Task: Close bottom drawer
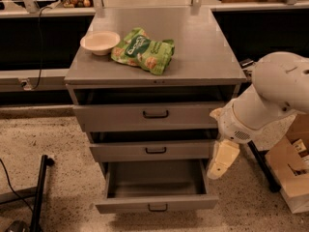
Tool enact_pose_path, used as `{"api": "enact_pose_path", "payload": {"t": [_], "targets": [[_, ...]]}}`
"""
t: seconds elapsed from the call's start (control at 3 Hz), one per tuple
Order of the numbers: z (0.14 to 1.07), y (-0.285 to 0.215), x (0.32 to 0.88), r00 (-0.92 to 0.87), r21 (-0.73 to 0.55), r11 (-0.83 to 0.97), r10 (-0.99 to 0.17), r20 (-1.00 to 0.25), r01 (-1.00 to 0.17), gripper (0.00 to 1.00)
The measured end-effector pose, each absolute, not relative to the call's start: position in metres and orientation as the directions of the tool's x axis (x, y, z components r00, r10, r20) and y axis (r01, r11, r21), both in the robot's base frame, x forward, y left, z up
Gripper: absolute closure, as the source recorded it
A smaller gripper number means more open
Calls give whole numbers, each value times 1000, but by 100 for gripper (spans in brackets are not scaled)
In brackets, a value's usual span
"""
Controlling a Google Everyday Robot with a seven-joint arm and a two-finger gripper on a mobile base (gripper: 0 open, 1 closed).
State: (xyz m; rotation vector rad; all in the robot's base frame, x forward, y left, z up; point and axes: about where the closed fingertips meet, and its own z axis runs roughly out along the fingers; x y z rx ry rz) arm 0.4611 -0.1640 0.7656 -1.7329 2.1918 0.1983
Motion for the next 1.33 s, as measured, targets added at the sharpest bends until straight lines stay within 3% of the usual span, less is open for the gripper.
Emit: {"api": "enact_pose_path", "payload": {"t": [0.33,0.67,1.0,1.33], "targets": [[698,-145,445,-186,27,192,-890,-417,-981,0],[630,-122,422,-101,8,112,-860,-500,-994,0],[624,-114,434,-36,-78,89,-855,-517,-993,0],[603,-105,445,-46,-45,80,-859,-509,-996,0]]}}
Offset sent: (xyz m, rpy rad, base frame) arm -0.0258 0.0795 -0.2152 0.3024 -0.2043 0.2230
